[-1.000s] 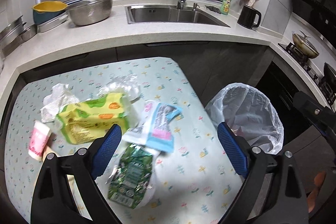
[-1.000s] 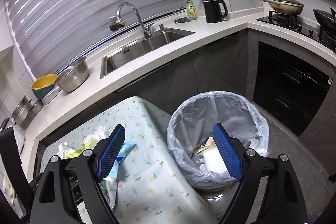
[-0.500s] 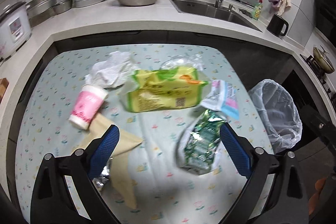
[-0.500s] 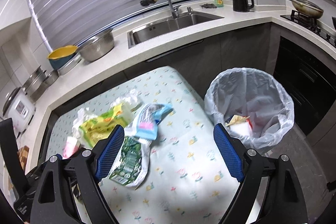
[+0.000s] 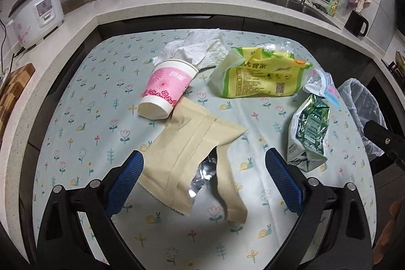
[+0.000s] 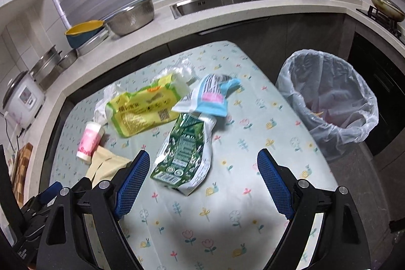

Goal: Collect trash
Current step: 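Move both open tools back over the remaining trash on the table, then grasp the beige paper bag with the left tool while the right tool grasps the green carton, then carry the beige bag and green carton over the bin and open both tools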

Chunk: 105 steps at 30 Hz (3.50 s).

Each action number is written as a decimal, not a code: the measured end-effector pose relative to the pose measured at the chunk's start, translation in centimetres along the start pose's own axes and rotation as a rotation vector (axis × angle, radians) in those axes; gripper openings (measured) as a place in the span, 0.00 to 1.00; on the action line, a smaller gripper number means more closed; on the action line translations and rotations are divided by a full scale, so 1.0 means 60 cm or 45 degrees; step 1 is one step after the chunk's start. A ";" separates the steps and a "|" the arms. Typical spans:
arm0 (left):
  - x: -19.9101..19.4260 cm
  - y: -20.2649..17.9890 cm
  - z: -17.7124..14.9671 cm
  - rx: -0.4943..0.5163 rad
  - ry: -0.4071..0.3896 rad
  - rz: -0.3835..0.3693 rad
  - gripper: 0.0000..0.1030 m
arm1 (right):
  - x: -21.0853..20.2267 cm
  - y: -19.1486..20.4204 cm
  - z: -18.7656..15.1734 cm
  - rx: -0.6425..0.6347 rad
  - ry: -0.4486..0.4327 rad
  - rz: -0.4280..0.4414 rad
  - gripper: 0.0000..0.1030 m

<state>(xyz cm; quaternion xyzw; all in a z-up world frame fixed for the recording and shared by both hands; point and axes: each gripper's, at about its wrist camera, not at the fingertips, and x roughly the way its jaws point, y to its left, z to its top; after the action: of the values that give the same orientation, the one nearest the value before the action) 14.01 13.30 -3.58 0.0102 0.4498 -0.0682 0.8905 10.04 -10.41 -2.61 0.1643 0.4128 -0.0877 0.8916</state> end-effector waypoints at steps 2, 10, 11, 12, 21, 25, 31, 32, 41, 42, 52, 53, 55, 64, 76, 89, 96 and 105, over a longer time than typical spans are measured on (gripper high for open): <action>0.006 0.010 -0.008 -0.003 0.013 0.010 0.90 | 0.007 0.008 -0.005 -0.013 0.015 -0.002 0.81; 0.044 0.042 -0.027 -0.031 0.077 0.011 0.90 | 0.039 0.017 -0.018 -0.010 0.073 -0.002 0.81; 0.049 0.044 -0.029 -0.036 0.085 0.004 0.90 | 0.042 0.017 -0.019 -0.005 0.080 0.000 0.81; 0.056 0.047 -0.030 -0.042 0.098 0.002 0.90 | 0.045 0.017 -0.019 -0.003 0.084 0.000 0.81; 0.102 0.060 -0.029 -0.085 0.163 -0.047 0.91 | 0.077 0.012 -0.012 0.010 0.102 -0.005 0.81; 0.111 0.060 -0.026 -0.080 0.156 -0.071 0.91 | 0.098 0.007 -0.008 0.020 0.114 -0.009 0.81; 0.111 0.045 -0.019 -0.034 0.149 -0.103 0.69 | 0.132 0.000 0.000 0.042 0.143 -0.005 0.81; 0.110 0.043 -0.017 -0.032 0.150 -0.108 0.65 | 0.138 -0.002 0.002 0.043 0.144 -0.001 0.81; 0.104 0.027 -0.002 -0.029 0.140 -0.120 0.40 | 0.181 -0.025 0.010 0.125 0.196 0.077 0.81; 0.105 0.026 0.002 -0.034 0.142 -0.120 0.40 | 0.183 -0.026 0.011 0.125 0.191 0.078 0.81; 0.119 0.006 0.023 -0.044 0.161 -0.134 0.39 | 0.196 0.006 0.015 0.053 0.186 0.160 0.43; 0.119 0.002 0.024 -0.042 0.162 -0.135 0.39 | 0.196 0.010 0.015 0.053 0.192 0.186 0.38; 0.117 -0.005 0.025 -0.035 0.163 -0.143 0.39 | 0.193 0.021 0.014 0.045 0.205 0.233 0.19; 0.089 -0.015 0.022 -0.033 0.152 -0.150 0.34 | 0.129 0.051 0.013 -0.034 0.158 0.307 0.09; 0.029 -0.050 0.025 -0.006 0.087 -0.174 0.30 | 0.034 0.011 0.028 -0.025 0.026 0.305 0.09; -0.022 -0.121 0.034 0.075 0.019 -0.231 0.30 | -0.046 -0.075 0.045 0.053 -0.108 0.234 0.09; -0.037 -0.177 0.036 0.143 -0.004 -0.272 0.29 | -0.073 -0.126 0.048 0.099 -0.151 0.190 0.09; -0.045 -0.256 0.040 0.220 -0.012 -0.330 0.26 | -0.096 -0.181 0.046 0.160 -0.189 0.148 0.09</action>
<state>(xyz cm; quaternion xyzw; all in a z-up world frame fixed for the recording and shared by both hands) 12.33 -1.82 0.70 0.0282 0.4357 -0.2210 0.8721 5.12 -21.40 1.08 0.2365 0.3293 -0.0735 0.9112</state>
